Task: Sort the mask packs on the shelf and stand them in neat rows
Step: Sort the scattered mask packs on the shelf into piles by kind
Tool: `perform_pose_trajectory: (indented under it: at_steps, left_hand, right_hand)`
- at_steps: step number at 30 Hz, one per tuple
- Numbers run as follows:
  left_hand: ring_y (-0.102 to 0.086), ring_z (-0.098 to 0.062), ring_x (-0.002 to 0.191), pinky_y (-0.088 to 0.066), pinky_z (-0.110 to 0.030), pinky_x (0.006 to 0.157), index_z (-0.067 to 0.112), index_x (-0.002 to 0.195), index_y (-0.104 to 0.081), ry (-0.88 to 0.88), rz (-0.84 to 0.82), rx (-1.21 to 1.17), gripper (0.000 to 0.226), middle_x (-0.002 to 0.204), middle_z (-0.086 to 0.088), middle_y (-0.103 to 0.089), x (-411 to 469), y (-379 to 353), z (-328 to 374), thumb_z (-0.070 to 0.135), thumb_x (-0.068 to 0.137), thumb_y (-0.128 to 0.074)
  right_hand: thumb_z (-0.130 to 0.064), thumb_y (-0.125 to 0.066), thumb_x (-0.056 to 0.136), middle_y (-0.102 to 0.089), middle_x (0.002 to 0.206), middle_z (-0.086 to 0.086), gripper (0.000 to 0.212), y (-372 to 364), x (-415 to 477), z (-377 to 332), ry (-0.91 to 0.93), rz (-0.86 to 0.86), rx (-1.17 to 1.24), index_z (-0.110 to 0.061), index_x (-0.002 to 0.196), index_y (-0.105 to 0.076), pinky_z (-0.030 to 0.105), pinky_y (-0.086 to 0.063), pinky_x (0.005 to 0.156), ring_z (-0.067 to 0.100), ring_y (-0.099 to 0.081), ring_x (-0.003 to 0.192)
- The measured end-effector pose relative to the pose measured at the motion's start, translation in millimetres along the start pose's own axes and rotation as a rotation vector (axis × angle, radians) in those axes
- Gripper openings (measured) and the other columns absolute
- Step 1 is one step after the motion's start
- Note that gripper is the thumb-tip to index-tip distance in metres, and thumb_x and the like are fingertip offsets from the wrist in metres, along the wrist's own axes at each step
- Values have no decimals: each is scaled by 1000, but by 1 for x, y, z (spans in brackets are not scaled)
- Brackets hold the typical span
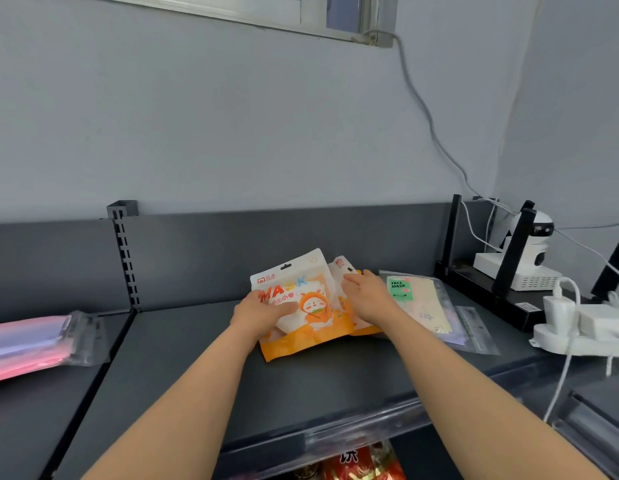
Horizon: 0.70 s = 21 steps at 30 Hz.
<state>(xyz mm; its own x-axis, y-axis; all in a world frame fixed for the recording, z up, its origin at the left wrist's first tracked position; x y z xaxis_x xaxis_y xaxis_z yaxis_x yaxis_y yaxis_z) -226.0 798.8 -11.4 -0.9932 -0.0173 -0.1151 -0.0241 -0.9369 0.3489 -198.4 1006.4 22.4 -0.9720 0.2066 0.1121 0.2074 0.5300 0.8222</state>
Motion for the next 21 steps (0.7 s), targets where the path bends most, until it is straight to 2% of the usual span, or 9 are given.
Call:
perform_pose_trajectory:
  at_steps: [2,3,6,10,14,17,21]
  left_hand:
    - [-55,-27,121,-52,-35,89,13,143,-38,5,16,-62,77,142,-6,-49,-1,4,-2,34,80,-78]
    - [-57,-26,119,-52,-35,87,12,140,-41,5,20,-76,71,139,-5,-52,-2,6,-2,30,81,-77]
    - [-56,-26,120,-47,-31,79,7,140,-40,9,49,-60,65,138,-8,-53,-11,12,-1,25,86,-73]
    - [-53,-26,123,-42,-28,79,3,141,-38,-5,64,-48,63,141,-11,-50,-19,17,-1,22,90,-69]
    - [-51,-19,111,-44,-26,75,2,142,-37,-68,87,-23,63,143,-9,-47,-30,30,7,24,91,-67]
    - [-41,-25,134,-42,-32,98,6,151,-25,-115,116,-9,79,155,-9,-33,-39,48,10,31,90,-67]
    - [-38,-25,138,-37,-34,104,10,153,-24,-133,147,-7,82,156,-8,-31,-51,80,-3,37,89,-67]
  right_hand:
    - [-26,-27,103,-33,152,16,44,3,-3,-4,38,14,-17,-16,141,-47,40,-21,113,32,-24,142]
    - [-28,-28,103,-30,155,14,45,4,-3,-5,59,27,-21,-19,144,-43,41,-20,114,31,-21,144]
    - [-32,-31,102,-30,156,11,46,6,-6,-10,76,42,-9,-22,146,-42,44,-21,116,30,-20,145]
    - [-33,-39,101,-37,152,8,45,13,-15,-18,96,78,-1,-21,144,-45,44,-25,113,30,-26,142]
    - [-28,-46,99,-43,149,4,44,14,-24,-39,181,97,22,-17,142,-47,40,-25,116,24,-30,141]
    - [-28,-50,98,-45,148,1,44,4,-26,-62,242,101,78,-19,141,-48,41,-22,118,21,-29,143]
    - [-32,-54,96,-44,149,-2,45,-25,-31,-97,312,48,106,-24,139,-49,46,-27,117,24,-24,145]
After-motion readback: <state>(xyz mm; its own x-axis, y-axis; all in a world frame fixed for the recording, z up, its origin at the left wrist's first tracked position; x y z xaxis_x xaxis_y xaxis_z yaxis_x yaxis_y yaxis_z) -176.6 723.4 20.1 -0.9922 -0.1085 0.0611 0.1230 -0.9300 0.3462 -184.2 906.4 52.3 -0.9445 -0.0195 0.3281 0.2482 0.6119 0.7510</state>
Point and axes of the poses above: each hand's wrist, its own x-axis towards the middle knuckle, its own y-axis out of the back of the hand, z = x × y, the point moved 4 cm from there along x, towards the middle knuckle
